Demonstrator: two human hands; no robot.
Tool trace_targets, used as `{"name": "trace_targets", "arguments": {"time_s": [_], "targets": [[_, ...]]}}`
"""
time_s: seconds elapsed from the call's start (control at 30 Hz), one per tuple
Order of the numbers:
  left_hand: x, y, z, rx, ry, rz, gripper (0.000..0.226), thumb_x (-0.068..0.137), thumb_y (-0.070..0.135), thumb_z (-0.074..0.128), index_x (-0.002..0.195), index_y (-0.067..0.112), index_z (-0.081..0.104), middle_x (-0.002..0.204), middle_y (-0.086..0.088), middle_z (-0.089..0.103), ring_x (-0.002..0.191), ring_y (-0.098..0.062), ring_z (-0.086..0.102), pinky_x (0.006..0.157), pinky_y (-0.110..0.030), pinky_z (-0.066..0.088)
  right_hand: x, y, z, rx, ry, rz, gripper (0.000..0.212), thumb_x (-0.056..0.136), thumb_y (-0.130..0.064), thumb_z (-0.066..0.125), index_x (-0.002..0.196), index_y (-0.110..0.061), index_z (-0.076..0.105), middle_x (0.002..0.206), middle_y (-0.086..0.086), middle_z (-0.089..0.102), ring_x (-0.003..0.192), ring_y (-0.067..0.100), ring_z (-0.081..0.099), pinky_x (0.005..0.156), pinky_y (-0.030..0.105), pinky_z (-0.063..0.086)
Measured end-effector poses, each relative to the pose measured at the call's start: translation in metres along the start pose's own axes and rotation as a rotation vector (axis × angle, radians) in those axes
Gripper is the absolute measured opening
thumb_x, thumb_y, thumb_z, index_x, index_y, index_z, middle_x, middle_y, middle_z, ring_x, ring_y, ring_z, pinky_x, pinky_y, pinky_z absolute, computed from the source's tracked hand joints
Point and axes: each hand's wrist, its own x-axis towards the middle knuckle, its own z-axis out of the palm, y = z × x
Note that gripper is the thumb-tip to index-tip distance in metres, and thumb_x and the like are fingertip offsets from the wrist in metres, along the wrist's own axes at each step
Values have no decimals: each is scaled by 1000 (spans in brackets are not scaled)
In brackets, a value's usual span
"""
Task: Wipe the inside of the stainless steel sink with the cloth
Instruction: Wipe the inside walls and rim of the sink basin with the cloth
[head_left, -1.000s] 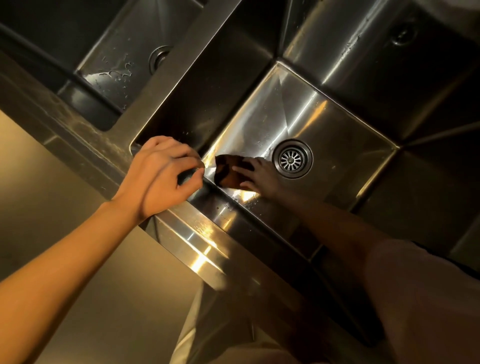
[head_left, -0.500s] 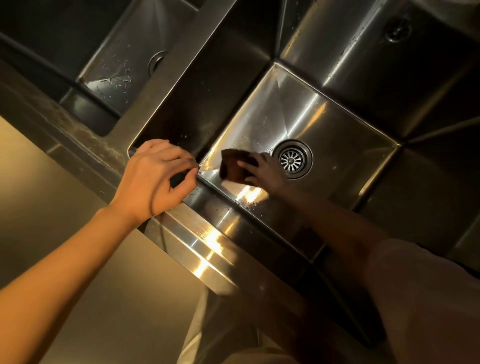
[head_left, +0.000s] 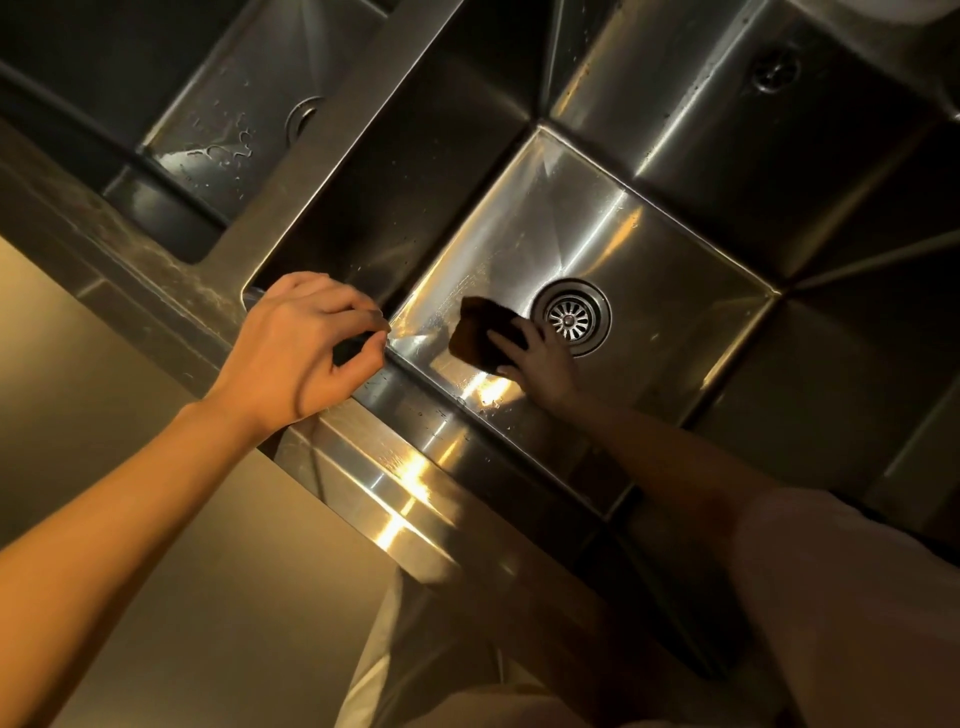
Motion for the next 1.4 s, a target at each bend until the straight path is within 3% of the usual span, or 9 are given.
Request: {"name": "trace_targets", "arguments": {"time_s": [0.13,0.23,0.4,0.6,0.67,0.83,1.0,1.23,1.4], "targets": [[-1,0,0,-2,9,-17,40,95,35,43,93,12,76,96,-3,72,91,-21,65,94,-38,42,-9,1,4,-81,6,-252,64,65,-49,80,124,-30,63,117,12,63,89,32,61,75,36,53],[-1,1,0,-10,25,-29,38,94,33,45,92,12,76,95,-2,72,90,-21,65,93,-39,43,-12,-2,8,-31,5,-302,64,65,-46,81,124,-29,63,116,13,63,90,34,61,76,38,54],[-2,0,-1,-18,29,-24,39,95,34,44,93,12,77,95,-2,72,88,-20,65,93,-39,43,35,12,-10,115,-22,10,58,81,-38,70,135,-28,52,132,19,51,103,44,51,88,47,47],[-1,2,-1,-12,75,-21,38,95,31,46,89,10,77,92,-3,72,85,-21,67,93,-41,46,75,0,-23,88,40,346,53,95,-42,48,145,-30,35,144,15,37,116,38,41,97,42,36],[-2,2,-1,-19,87,-20,37,95,30,46,89,10,77,91,-4,72,85,-21,67,93,-41,46,67,-23,-11,101,19,328,54,95,-45,48,145,-31,34,143,16,37,116,38,41,96,42,36],[-2,3,-1,-16,83,-26,37,96,31,46,88,11,76,92,-2,72,87,-21,67,93,-40,46,51,-75,11,173,-85,44,56,86,-47,61,138,-33,46,139,11,45,116,36,44,94,45,43],[-3,2,-2,-34,88,-34,37,96,29,45,89,10,77,92,-3,72,86,-22,66,92,-41,47,65,-55,2,91,-106,-60,57,87,-49,58,140,-36,42,139,9,45,118,34,44,94,44,43],[-3,0,-1,-30,107,-35,36,96,28,47,86,11,78,89,-2,72,83,-19,65,94,-38,45,100,11,-29,112,53,380,55,94,-43,51,145,-31,35,144,13,37,119,36,42,98,43,37],[-3,3,-2,-12,61,-14,35,95,31,48,87,14,77,94,0,72,87,-19,65,98,-40,43,93,-17,-18,83,67,383,56,94,-47,47,146,-30,34,143,15,38,115,36,43,97,43,39]]}}
